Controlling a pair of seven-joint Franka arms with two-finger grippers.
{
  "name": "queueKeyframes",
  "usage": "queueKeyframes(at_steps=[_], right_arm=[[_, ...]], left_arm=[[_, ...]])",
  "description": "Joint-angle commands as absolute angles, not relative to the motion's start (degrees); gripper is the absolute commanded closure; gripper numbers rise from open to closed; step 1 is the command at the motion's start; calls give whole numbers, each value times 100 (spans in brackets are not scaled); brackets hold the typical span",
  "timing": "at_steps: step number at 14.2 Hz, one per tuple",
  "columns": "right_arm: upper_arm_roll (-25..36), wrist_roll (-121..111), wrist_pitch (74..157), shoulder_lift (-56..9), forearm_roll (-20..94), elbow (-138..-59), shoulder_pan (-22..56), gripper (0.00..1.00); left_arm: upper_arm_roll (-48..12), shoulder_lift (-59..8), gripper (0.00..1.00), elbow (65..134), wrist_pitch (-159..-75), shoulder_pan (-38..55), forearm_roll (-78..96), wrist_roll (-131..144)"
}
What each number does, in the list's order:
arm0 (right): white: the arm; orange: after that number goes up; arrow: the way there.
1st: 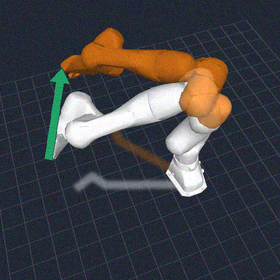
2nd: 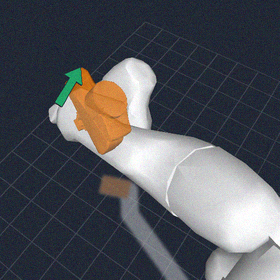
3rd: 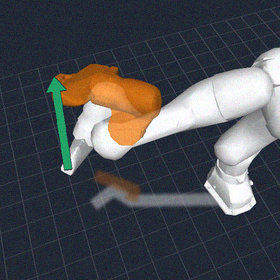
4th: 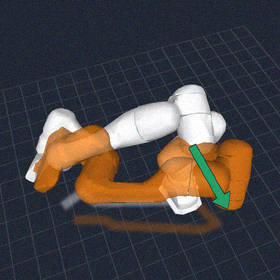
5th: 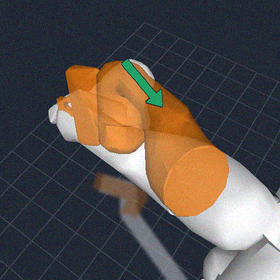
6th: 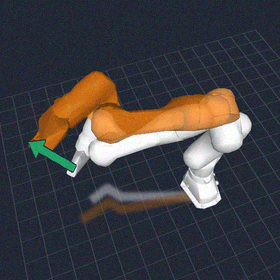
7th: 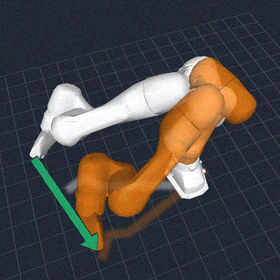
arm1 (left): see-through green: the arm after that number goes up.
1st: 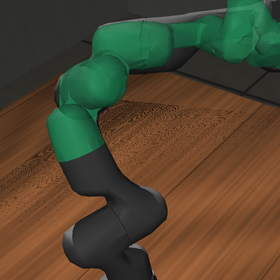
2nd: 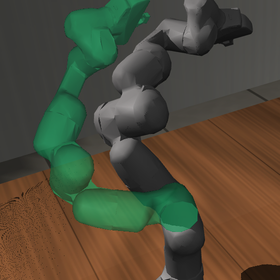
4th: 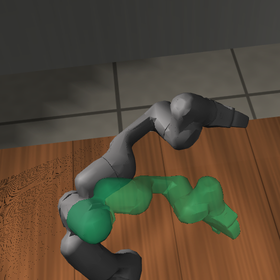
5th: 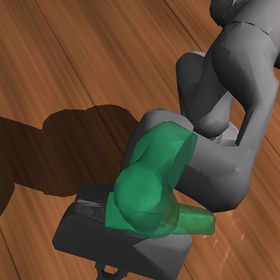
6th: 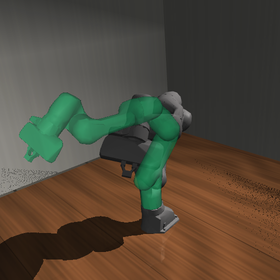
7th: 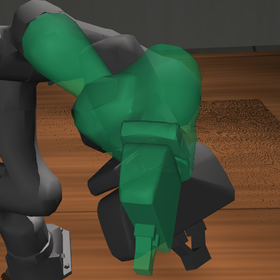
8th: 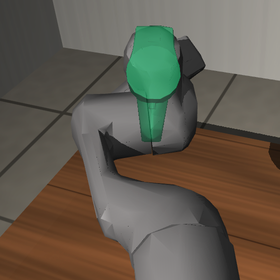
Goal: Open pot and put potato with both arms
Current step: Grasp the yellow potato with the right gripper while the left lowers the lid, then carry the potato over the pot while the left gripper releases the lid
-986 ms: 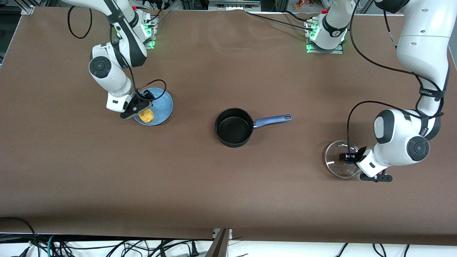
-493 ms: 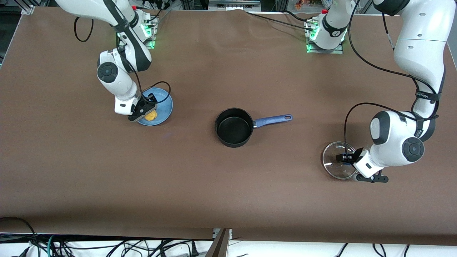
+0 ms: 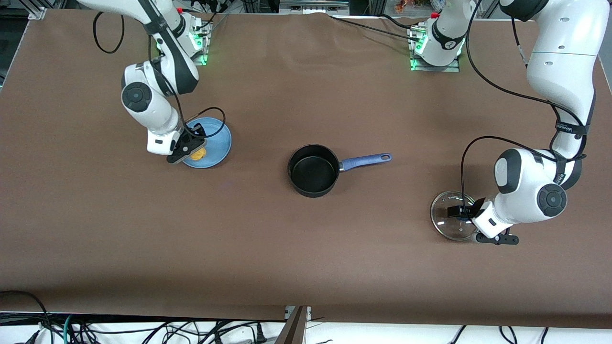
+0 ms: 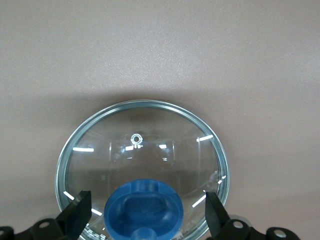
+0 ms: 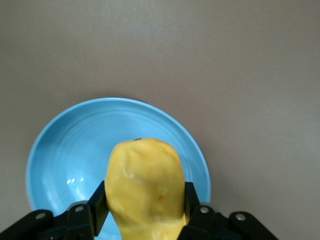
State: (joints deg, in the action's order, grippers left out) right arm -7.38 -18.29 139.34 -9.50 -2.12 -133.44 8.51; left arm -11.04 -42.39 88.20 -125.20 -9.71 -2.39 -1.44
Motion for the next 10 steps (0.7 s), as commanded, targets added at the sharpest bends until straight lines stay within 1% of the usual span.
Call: queueKeyframes(at_steps=[1, 3, 5, 7, 10], right_arm=[[-834, -1259, 12451, -835, -211, -12370, 922, 92], [-975, -479, 11422, -1045, -176, -11422, 1062, 92], [-984, 461, 10970, -1395, -141, -10560, 1553, 92], [-993, 1602, 10942, -1913, -45, -9821, 1949, 92], [-993, 2747, 11004, -2915, 245, -8557, 2477, 92]], left_arm=[[-1142, -4166, 0, 8736, -12446, -941, -132, -62], [-1160, -4096, 0, 8597, -12157, -906, -132, 78], [-1160, -4070, 0, 8246, -11622, -879, -132, 114], [-1160, -4061, 0, 7947, -11173, -861, -132, 105], [-1160, -3938, 0, 7656, -10610, -870, -132, 105]])
